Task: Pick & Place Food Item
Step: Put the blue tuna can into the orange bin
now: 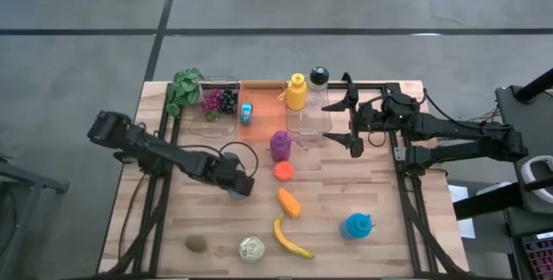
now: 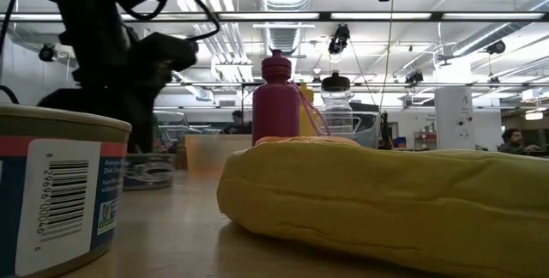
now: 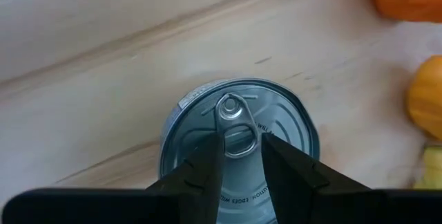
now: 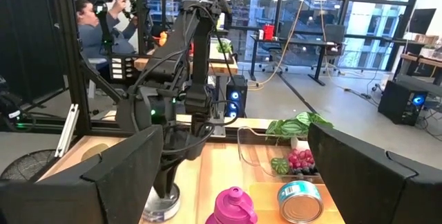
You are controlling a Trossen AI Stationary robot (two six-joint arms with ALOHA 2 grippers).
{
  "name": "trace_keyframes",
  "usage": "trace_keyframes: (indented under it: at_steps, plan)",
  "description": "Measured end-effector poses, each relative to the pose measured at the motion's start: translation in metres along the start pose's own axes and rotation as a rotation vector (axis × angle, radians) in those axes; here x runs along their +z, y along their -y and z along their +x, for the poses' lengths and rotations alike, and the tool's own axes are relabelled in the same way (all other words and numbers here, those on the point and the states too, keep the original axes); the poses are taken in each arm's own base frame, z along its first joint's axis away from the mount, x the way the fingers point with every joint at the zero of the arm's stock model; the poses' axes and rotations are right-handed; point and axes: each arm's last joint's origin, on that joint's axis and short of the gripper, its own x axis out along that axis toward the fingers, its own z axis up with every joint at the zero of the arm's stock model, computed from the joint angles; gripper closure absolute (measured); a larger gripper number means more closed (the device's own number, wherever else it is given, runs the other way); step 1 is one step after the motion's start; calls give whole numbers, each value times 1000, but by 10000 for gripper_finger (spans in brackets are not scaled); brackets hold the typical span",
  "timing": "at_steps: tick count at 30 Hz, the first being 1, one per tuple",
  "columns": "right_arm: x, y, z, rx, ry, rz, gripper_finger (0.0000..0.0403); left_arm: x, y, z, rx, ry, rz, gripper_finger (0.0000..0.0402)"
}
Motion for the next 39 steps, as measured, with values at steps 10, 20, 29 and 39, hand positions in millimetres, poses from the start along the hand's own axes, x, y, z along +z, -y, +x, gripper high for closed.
trace_keyframes:
  at_steps: [10,20,29,39]
  plan:
    - [-1,0,0,1,-7,5,44,10,34,13,-28,51,123,293]
    - [-1,0,0,1,-8,12,44,18,40,-11,-44,99,158,293]
    - [-3,0,0,1,-26,28,44,21,33,-33,-49,101,135,293]
    - [-2,0,0,1,-23,24,44,22,33,-34,-48,106,201,303]
